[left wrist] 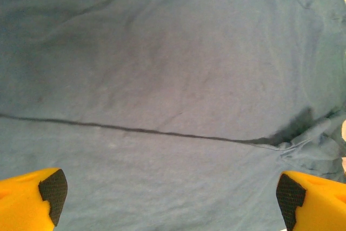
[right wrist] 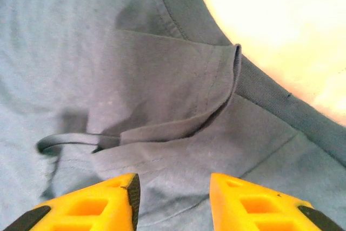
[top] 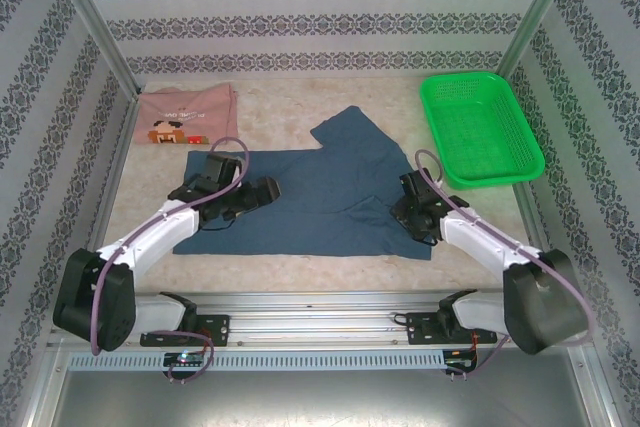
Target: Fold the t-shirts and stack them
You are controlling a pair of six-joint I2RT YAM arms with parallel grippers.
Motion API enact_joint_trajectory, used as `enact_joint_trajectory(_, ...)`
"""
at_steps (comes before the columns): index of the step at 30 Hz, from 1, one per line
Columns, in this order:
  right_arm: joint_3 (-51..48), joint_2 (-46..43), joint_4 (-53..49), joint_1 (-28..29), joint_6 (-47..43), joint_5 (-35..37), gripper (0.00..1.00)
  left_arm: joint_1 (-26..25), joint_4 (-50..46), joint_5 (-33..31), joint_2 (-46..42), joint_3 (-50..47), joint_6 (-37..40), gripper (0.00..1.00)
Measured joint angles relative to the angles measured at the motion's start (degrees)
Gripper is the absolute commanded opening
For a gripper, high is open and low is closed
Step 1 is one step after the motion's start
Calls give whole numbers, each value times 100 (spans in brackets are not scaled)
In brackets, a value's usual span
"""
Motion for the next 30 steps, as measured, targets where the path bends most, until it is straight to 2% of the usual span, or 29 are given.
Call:
enact_joint_trajectory(3,337,-94,-219,-26,-466,-114,46,-96,103,4,74,111,79,100)
enact_joint_trajectory(6,968,170,-284,-111,-1248,-605,47,-144,151,9,116,133,140,100)
enact_joint_trajectory(10,2050,1182,-472,-155,-2424,-1401,47,-144,199,83,120,138,251,100)
enact_joint_trajectory(13,2535,1985,-686,-153,-2909,-1923,45,-144,197,116,81,138,358,100)
enact_joint_trajectory(17,2688,2566,-1067,-101,-3027,-2221,43,-144,94,37,-149,138,538,100)
enact_joint_trajectory(22,2887,2721,-1530,-22,-2885,-2352,42,-144,9,-70,-463,94,643,100)
enact_joint_trajectory(30,3101,3029,-1722,11,-2629,-2260,42,-140,-122,-240,-527,-127,673,100)
